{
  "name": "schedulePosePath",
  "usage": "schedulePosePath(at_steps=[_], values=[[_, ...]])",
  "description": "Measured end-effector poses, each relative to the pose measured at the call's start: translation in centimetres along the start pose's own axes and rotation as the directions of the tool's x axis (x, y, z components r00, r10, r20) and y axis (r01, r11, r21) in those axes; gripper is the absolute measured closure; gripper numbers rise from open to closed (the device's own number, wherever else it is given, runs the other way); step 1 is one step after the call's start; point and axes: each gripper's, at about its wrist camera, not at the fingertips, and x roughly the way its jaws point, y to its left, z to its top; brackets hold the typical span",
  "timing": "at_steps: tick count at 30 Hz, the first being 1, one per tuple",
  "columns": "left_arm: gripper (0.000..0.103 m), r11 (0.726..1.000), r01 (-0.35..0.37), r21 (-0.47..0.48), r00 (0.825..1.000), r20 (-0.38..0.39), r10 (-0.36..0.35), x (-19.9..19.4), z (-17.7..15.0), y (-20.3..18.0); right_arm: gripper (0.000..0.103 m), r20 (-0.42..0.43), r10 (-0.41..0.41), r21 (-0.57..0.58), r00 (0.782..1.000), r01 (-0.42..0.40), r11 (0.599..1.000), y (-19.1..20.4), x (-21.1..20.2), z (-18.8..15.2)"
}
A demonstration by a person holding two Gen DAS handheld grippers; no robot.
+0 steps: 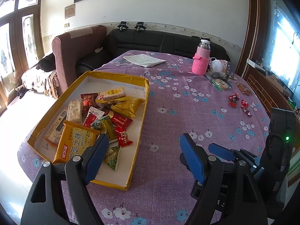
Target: Organize snacks
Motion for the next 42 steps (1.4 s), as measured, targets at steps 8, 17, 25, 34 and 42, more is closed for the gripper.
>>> schedulePosePath(at_steps=[8, 17, 25, 34, 42], values=[[0.024, 1.000, 0.009, -0.005, 1.000, -0.003, -0.009, 0.1, -0.1, 0.0, 0.030, -0.007, 0.005, 0.004, 1.000, -0.005, 1.000, 0.3, 0.4, -0.3], [0.024, 0.999, 0.019, -0.038, 1.000, 0.022, -0.018, -0.5, 0.0, 0.6, 0.030, 0.008, 0.000, 0.028, 1.000, 0.000, 1.000, 0.6, 0.5, -0.8], [0.024, 0.997, 0.021, -0.071, 0.998, 0.067, -0.017, -1.6, 0.2, 0.9, 0.030, 0.034, -0.003, 0.022, 0.999, 0.002, 1.000, 0.9, 0.5, -0.9], [0.024, 0.998, 0.017, -0.068, 0.997, 0.070, -0.012, -1.7, -0.1, 0.4, 0.030, 0.046, 0.002, 0.019, 0.999, -0.002, 1.000, 1.3, 0.7, -1.2], [0.024, 0.997, 0.032, -0.074, 0.996, 0.088, -0.025, -2.0, -0.1, -0.2, 0.030, 0.095, -0.069, 0.053, 0.993, 0.064, 0.997, 0.5, -0.3, -1.2]])
